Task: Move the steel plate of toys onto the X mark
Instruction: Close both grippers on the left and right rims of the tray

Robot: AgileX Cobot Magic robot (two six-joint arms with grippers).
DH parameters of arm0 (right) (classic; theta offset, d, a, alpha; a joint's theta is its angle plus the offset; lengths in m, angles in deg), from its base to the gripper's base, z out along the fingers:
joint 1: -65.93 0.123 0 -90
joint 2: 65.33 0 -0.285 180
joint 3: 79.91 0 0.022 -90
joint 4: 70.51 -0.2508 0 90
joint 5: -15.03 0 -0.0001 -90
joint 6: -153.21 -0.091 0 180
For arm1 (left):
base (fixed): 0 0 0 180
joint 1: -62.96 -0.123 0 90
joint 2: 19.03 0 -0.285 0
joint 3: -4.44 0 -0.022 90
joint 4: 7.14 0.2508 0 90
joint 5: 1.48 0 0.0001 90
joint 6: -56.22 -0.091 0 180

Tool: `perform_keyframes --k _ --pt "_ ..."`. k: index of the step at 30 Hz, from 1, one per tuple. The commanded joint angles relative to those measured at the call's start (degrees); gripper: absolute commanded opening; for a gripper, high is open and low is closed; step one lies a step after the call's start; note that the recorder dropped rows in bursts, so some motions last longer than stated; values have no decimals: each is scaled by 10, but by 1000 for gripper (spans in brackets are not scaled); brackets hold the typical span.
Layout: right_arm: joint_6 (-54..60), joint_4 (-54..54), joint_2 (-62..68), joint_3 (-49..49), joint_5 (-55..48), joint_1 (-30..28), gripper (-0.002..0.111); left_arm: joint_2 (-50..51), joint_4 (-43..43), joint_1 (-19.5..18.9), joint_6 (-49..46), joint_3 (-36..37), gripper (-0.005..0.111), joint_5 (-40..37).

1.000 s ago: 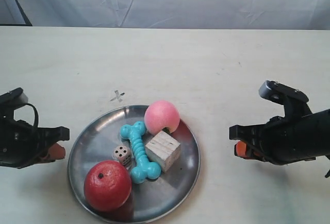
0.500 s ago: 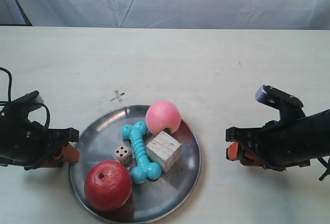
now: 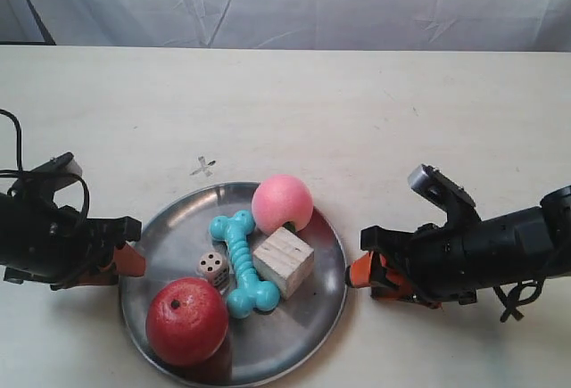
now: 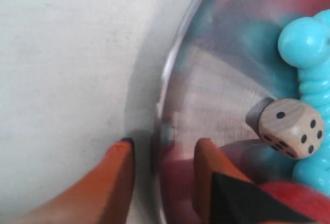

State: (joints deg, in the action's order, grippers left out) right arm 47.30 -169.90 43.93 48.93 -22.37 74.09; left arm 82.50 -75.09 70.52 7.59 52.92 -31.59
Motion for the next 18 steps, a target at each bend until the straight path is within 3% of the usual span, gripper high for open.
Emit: perform_keyframes --k 1,12,15,18 --pt "14 -6 32 8 -21 0 44 2 -8 0 -3 -3 38 6" --pt "2 -6 43 45 21 83 43 41 -33 0 -19 -3 38 13" --pt "-4 -6 43 46 23 86 36 46 -63 0 -54 -3 36 -8" --pt "-4 -6 43 46 36 86 21 53 -84 0 -78 -3 29 -11"
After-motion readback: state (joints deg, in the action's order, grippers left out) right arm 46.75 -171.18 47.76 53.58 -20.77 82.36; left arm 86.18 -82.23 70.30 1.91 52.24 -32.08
